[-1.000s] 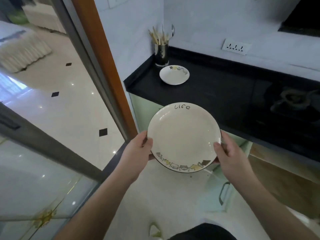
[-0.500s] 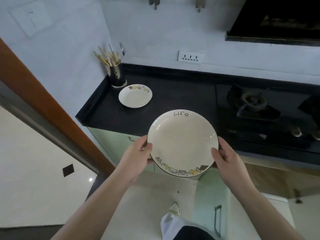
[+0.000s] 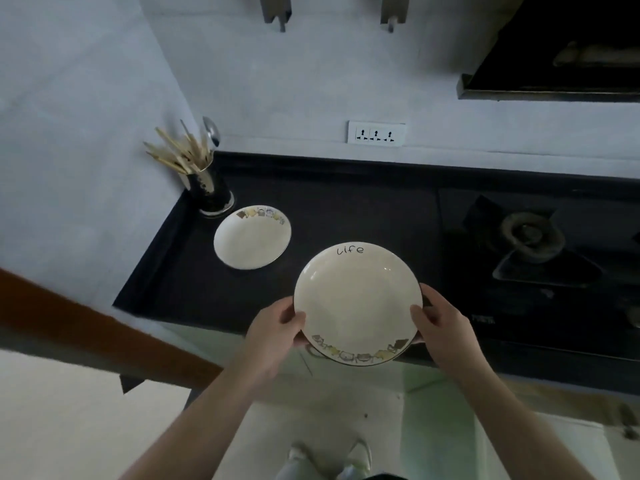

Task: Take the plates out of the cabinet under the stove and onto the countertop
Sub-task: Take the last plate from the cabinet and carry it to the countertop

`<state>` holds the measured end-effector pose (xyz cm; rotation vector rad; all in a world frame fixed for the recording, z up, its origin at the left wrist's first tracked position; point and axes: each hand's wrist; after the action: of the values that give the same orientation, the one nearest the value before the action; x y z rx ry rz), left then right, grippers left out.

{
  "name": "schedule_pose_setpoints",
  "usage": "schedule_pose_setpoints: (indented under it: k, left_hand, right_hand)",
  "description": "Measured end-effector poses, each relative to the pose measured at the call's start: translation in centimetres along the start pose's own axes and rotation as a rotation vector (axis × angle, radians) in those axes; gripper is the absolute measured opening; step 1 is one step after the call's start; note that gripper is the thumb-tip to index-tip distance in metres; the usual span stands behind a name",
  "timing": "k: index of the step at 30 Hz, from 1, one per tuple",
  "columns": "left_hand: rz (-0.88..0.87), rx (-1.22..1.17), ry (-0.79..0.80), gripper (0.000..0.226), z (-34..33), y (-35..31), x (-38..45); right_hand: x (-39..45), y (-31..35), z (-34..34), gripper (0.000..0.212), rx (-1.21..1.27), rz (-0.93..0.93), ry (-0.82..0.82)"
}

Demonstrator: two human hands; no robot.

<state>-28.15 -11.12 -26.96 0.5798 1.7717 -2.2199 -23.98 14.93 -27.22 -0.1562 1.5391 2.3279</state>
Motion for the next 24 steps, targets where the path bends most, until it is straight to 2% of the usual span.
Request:
schedule_pose_setpoints:
  k: [3, 9, 16, 24]
  left_hand:
    - [0.036, 0.005, 0.027, 0.028, 0.1, 0.0, 3.9]
    - [0.137, 0.088, 0.089, 0.036, 0.5, 0.3, 11.1]
    - [0.148, 0.172, 0.157, 0.023, 0.8, 0.0, 18.5]
    - [0.154, 0.309, 0.128, 0.02, -0.7, -0.6, 23.3]
  right_hand:
    - [3.0, -0.5, -0.8, 0.037, -0.017, -0.025, -0.018]
    - [8.8, -1.2, -2.4, 0.035, -0.063, -0.128, -0.018]
    - [14.9, -1.3, -4.0, 0.035, -0.113, -0.27, -0.097]
    - [18.9, -2.7, -5.2, 0.038, -0.081, -0.351, -0.146]
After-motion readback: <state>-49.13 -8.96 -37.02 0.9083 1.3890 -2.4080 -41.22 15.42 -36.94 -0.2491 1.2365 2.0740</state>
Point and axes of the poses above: each hand's wrist, its own x-axis towards the middle knuckle, its own z-axis out of the back of the hand, y = z × x, and after that the axes turned 4 degrees about x, right-handed
